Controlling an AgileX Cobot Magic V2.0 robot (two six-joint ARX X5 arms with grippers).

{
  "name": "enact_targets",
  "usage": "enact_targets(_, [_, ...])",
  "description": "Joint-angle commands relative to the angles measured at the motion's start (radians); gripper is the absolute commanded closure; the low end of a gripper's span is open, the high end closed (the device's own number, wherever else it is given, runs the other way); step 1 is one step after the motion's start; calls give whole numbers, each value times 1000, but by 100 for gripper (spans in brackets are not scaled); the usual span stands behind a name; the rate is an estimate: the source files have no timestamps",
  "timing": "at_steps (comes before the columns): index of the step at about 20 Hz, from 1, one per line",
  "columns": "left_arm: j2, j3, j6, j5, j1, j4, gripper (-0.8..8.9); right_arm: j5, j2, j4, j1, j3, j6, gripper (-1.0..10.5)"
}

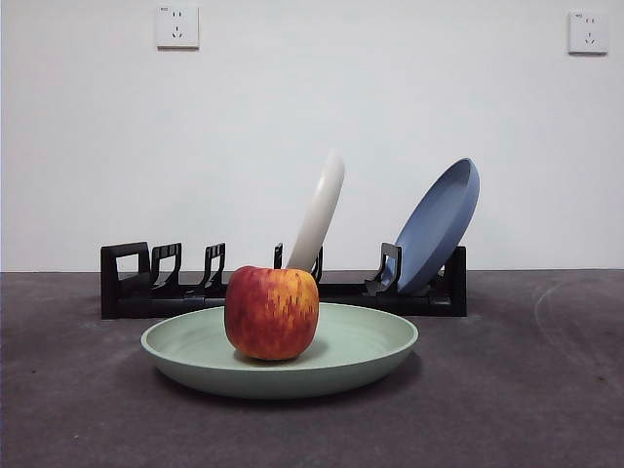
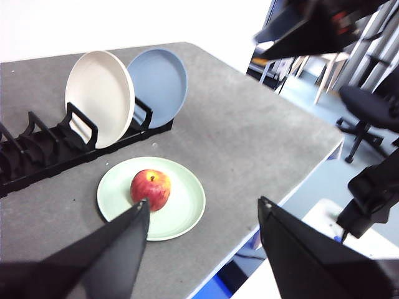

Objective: Take the green plate from the plate rack,put the plate on the table,take the apple from the table,put the apple in the plate

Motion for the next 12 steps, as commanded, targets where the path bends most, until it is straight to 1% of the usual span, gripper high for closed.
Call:
enact_targets(1, [34, -5, 33, -3, -1, 9, 526, 26, -69, -17, 2, -53, 8, 352])
enact_targets(5, [127, -5, 47, -3, 0, 35, 526, 28, -229, 12, 2, -237, 58, 352])
enact_targets(7, [183, -16, 57, -3, 0, 32, 526, 18, -307, 61, 2, -364, 109, 352])
enact_targets(10, [239, -90, 40, 1, 0, 74, 526, 8, -383, 122, 2, -524, 169, 352])
enact_targets(12, [259, -164, 25, 1, 0, 140, 531, 8, -410, 146, 2, -599, 197, 353])
